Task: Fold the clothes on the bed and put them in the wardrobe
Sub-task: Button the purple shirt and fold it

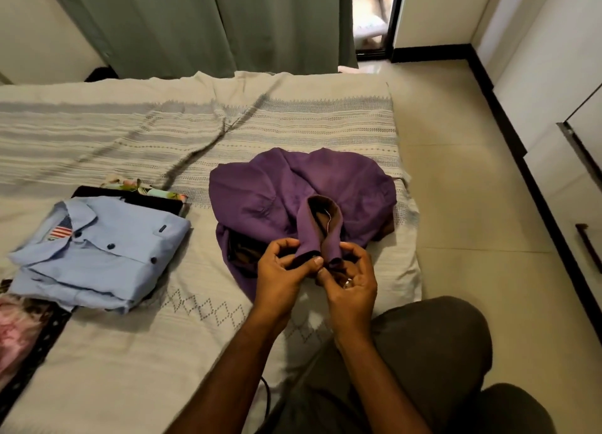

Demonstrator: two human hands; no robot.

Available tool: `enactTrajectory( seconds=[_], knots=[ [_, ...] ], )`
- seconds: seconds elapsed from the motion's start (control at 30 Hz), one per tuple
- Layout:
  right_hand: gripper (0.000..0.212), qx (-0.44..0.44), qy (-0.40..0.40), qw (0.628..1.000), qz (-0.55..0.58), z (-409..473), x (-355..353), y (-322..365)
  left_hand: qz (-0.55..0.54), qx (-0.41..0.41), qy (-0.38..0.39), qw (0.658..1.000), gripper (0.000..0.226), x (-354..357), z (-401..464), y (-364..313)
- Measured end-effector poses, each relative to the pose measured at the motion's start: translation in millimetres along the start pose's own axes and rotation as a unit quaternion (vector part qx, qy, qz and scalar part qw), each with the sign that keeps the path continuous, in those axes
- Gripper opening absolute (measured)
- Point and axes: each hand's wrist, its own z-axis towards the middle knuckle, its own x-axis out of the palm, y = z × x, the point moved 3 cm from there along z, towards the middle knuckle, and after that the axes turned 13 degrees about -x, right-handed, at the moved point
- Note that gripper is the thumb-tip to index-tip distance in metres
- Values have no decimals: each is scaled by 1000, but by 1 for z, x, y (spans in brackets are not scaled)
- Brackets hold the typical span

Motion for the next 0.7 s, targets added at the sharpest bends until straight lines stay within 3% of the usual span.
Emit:
enactTrajectory(
  seconds=[0.13, 0.4, 0.5, 0.6, 0.7],
  knots=[
    [51, 36, -9, 997, 61, -3, 2, -2, -74, -55, 42, 995, 47, -4, 2, 3],
    [40, 87, -84, 981, 152, -8, 8, -7, -69, -55, 90, 992, 48, -7, 5, 1],
    [42, 52, -114, 988, 86, -9, 4, -7, 7, 15, -5, 1000, 50, -9, 2, 7],
    [49, -40, -111, 992, -53, -14, 2, -1, 90, 135, -126, 979, 44, -15, -6, 6],
    [48, -130, -88, 976, -149, -21, 6, 10, 130, 201, -127, 963, 42, -17, -13, -3]
  ],
)
